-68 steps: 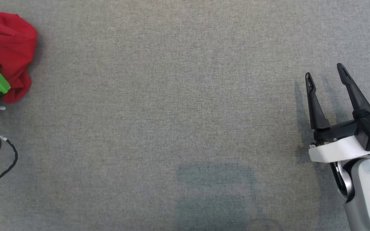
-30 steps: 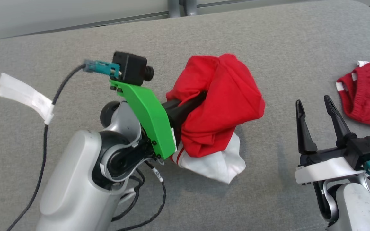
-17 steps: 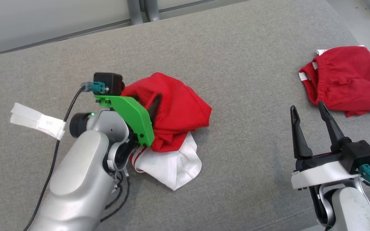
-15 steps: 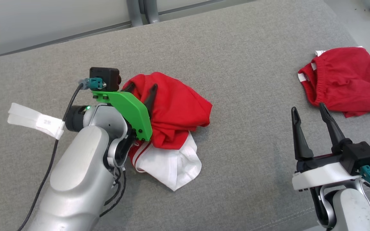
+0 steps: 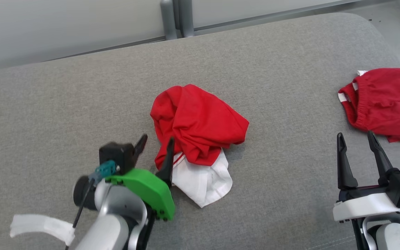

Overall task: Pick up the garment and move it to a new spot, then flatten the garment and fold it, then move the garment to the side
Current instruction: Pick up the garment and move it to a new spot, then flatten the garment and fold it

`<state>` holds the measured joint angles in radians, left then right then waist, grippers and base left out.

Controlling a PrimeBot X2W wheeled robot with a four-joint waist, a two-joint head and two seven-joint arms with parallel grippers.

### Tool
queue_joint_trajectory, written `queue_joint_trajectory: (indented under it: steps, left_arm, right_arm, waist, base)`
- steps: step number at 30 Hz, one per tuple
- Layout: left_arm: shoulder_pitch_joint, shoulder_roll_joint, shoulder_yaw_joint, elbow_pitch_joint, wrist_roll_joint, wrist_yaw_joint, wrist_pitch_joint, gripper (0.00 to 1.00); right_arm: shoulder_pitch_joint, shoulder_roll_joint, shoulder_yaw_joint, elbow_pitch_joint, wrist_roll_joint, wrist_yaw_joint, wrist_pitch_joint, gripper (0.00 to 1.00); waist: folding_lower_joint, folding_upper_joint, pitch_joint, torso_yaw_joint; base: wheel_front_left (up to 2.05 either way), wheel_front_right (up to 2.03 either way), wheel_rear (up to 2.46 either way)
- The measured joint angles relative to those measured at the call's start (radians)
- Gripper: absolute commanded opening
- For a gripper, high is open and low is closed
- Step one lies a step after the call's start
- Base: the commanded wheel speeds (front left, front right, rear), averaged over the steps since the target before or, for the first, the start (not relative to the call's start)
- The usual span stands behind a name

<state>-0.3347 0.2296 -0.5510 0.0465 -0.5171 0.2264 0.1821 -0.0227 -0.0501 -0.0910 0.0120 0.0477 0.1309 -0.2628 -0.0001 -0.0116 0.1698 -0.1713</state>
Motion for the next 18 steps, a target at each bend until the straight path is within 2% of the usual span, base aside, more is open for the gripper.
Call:
queue_joint_trajectory:
  steps: [2, 4, 8, 10, 13, 18]
  left_arm:
    - [0.085, 0.007, -0.005, -0.091, -0.019, 0.027, 0.029, 1.0]
    - [0.16, 0.007, -0.022, -0.146, -0.06, 0.03, 0.062, 1.0]
    - [0.223, 0.019, -0.045, -0.146, -0.076, 0.041, 0.096, 1.0]
    - [0.234, 0.006, -0.048, -0.128, -0.107, 0.039, 0.105, 1.0]
    - [0.236, -0.015, -0.066, -0.044, -0.146, 0.009, 0.129, 1.0]
    - [0.224, -0.036, -0.071, -0.014, -0.169, -0.016, 0.133, 1.0]
  right_arm:
    - [0.007, -0.001, -0.006, -0.004, -0.001, 0.0, 0.0, 1.0]
    - [0.008, 0.0, -0.004, -0.006, -0.002, 0.0, 0.0, 1.0]
    - [-0.002, 0.0, 0.007, -0.006, -0.003, 0.0, 0.0, 1.0]
    - [-0.012, 0.0, 0.012, -0.007, -0.003, 0.0, 0.0, 1.0]
    - [-0.03, 0.001, 0.029, -0.008, 0.003, 0.0, 0.0, 1.0]
    - [-0.03, 0.0, 0.017, -0.004, 0.01, 0.0, 0.0, 1.0]
  waist:
    - [0.0, 0.0, -0.003, 0.015]
    - [0.0, 0.0, -0.004, 0.029]
    - [0.0, 0.0, 0.003, 0.045]
    - [0.0, 0.0, 0.011, 0.046]
    - [0.0, 0.0, 0.029, 0.03]
    - [0.0, 0.0, 0.044, -0.001]
  base:
    - [0.0, 0.0, 0.0]
    - [0.0, 0.0, 0.0]
    - [0.0, 0.0, 0.0]
    - [0.0, 0.0, 0.0]
    - [0.0, 0.0, 0.0]
    - [0.0, 0.0, 0.0]
